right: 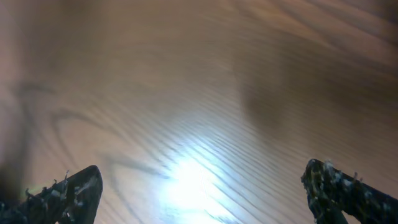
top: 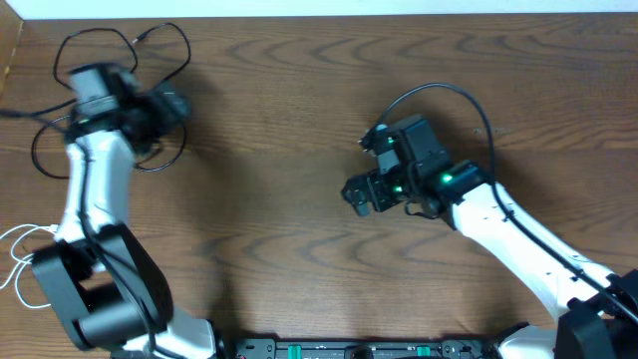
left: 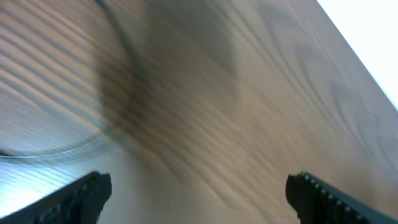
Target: Untangle cables
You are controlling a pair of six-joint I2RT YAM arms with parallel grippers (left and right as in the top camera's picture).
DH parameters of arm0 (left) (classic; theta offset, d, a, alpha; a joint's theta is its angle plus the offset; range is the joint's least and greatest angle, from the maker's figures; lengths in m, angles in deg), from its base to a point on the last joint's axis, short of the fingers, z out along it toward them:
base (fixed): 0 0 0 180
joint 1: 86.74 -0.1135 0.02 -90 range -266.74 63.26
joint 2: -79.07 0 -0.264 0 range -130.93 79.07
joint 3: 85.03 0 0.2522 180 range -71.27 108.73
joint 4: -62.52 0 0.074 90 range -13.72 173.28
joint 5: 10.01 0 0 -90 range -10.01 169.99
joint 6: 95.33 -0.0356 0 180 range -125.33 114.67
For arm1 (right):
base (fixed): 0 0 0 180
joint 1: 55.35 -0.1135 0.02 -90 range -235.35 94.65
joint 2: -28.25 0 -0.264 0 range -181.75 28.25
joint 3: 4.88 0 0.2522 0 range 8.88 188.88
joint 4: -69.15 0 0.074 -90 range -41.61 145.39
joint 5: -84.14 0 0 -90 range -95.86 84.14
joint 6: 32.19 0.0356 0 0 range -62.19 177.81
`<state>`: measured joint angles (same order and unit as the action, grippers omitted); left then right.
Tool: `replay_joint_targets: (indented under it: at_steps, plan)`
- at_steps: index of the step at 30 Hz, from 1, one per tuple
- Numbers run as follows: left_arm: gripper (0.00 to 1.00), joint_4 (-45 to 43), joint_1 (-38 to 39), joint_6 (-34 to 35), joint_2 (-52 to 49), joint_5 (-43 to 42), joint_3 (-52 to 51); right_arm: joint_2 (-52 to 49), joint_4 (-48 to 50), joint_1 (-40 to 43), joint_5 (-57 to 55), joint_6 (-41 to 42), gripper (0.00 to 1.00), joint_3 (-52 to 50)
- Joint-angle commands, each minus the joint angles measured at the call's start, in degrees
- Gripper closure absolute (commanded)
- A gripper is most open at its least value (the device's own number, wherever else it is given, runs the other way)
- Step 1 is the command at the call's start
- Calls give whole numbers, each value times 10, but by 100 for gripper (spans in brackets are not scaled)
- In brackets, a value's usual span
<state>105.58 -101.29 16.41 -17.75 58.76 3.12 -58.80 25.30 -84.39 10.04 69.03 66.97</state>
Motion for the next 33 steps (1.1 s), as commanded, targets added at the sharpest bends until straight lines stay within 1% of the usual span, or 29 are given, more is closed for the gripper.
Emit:
replay_joint_targets:
  at_steps: [1,5,8,12,18,20,22,23,24,26,29,33]
  plan:
    - [5,38,56,21,83,7,10,39,-24,41,-18,21,1,1]
    - [5,71,120,21,166,8,10,88,-71,96,-18,36,1,1]
    - [5,85,146,19,231,9,10,134,-90,128,-16,36,1,1]
    - [5,123,150,19,309,10,10,209,-89,144,-22,35,1,1]
    - [5,174,150,19,389,10,10,320,-99,143,-44,33,1,1]
    - [5,188,150,19,404,10,10,349,-102,143,-44,31,1,1]
    - [5,205,150,19,418,10,10,388,-107,134,-45,6,5,1]
    - [5,210,150,19,421,10,10,400,-110,130,-47,-2,5,0]
    - [5,214,150,19,424,10,10,415,-115,126,-53,-7,5,0]
    - [5,217,150,19,425,10,10,442,-132,117,-73,-9,1,-3]
    - [5,217,150,19,424,10,10,479,-173,108,-110,-8,1,-14]
    - [5,217,150,19,422,10,9,505,-213,108,-123,-4,1,-32]
